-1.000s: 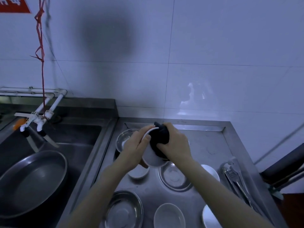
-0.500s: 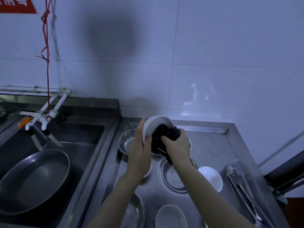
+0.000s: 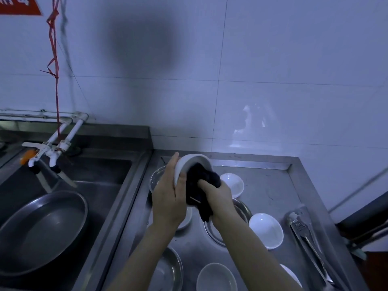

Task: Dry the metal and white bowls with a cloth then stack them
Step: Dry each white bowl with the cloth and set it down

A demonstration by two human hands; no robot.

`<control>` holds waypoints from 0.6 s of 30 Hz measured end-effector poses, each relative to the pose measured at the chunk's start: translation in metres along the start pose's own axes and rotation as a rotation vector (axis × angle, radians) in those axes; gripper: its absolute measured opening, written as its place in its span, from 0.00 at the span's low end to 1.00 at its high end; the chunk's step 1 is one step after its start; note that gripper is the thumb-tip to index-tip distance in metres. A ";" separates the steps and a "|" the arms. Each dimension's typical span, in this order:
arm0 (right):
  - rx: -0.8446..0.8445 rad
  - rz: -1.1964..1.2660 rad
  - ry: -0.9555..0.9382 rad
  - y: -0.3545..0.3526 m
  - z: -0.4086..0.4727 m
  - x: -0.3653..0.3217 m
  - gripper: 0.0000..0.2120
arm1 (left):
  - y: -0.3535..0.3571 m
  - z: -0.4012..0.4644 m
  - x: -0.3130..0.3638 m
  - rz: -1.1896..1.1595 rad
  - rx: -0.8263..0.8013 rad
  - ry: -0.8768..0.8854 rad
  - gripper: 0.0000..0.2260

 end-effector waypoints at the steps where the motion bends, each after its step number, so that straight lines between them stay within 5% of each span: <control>1: -0.014 -0.004 0.027 0.000 0.001 0.001 0.14 | 0.001 0.000 0.000 0.005 -0.032 0.014 0.19; 4: 0.057 -0.505 -0.250 -0.012 0.008 -0.043 0.17 | 0.007 0.008 -0.001 -0.008 -0.229 0.041 0.14; 8: -0.090 -1.050 -0.735 0.027 -0.013 -0.095 0.19 | 0.025 0.023 -0.020 0.127 -0.498 -0.026 0.15; 11: 0.035 -0.928 -0.718 0.015 -0.011 -0.096 0.20 | 0.017 0.018 -0.029 -0.057 -0.315 -0.149 0.18; 13: 0.176 -0.643 -0.526 -0.010 -0.006 -0.082 0.18 | 0.012 0.000 -0.029 -0.174 -0.130 -0.196 0.24; 16: 0.150 -0.182 -0.138 -0.019 0.005 -0.024 0.14 | 0.017 -0.017 -0.012 -0.206 0.008 -0.118 0.25; 18: 0.125 -0.164 -0.074 -0.016 0.004 -0.011 0.14 | 0.019 -0.014 -0.005 -0.200 0.009 -0.073 0.23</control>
Point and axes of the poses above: each hand's wrist, its own z-axis towards the middle knuckle, its own y-axis out of the palm, x = y × z, the point moved 10 cm from there along z, towards the middle knuckle, and after that the axes turned 1 degree about -z, right-handed, at the moved point
